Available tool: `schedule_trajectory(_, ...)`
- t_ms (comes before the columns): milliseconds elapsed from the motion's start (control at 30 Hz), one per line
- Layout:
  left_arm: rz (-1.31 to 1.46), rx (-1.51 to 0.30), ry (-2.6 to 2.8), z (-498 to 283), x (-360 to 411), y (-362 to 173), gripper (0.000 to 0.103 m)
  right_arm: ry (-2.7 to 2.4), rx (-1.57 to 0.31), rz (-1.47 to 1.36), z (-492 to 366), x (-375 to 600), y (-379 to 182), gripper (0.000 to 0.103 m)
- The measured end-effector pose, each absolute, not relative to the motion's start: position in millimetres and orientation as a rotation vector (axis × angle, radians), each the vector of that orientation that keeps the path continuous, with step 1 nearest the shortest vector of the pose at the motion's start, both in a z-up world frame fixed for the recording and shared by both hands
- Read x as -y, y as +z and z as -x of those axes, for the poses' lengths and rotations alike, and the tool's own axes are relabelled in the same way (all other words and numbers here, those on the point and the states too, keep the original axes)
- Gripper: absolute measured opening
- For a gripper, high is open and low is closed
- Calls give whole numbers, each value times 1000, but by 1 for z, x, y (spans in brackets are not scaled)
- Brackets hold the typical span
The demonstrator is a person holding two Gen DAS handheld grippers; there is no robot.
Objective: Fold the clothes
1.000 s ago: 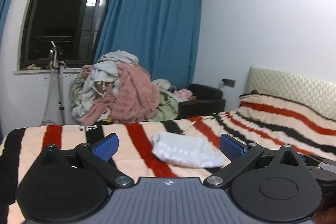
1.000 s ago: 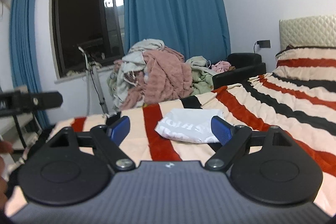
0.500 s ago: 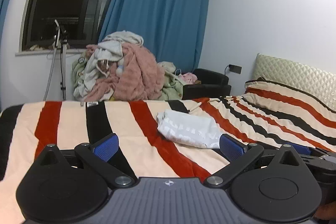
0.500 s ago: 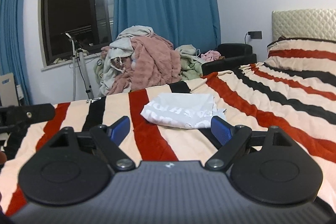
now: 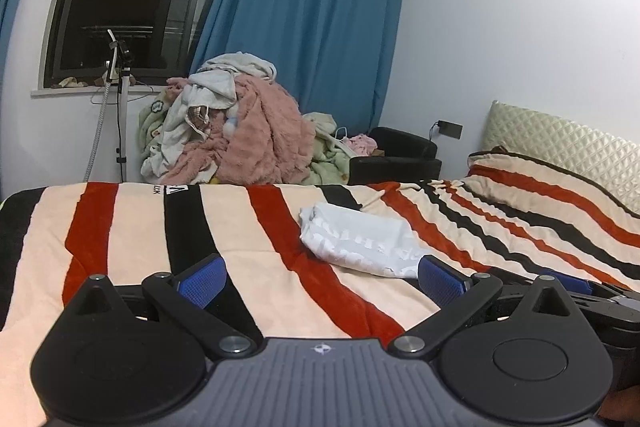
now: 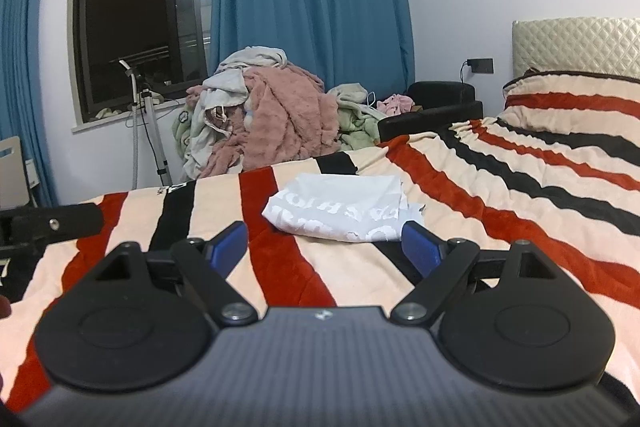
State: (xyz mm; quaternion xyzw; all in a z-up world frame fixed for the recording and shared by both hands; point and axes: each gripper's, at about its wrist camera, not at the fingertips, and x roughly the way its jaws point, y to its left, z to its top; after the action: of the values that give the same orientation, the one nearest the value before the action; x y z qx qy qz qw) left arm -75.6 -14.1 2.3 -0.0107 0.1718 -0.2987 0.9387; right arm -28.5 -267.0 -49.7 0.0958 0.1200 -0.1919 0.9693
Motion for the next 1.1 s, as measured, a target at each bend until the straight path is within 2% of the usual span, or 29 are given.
schedule_trajectory(1100,-38,-328,-552,91,19,2,103,-390,-263,-185,27,263,-52,85)
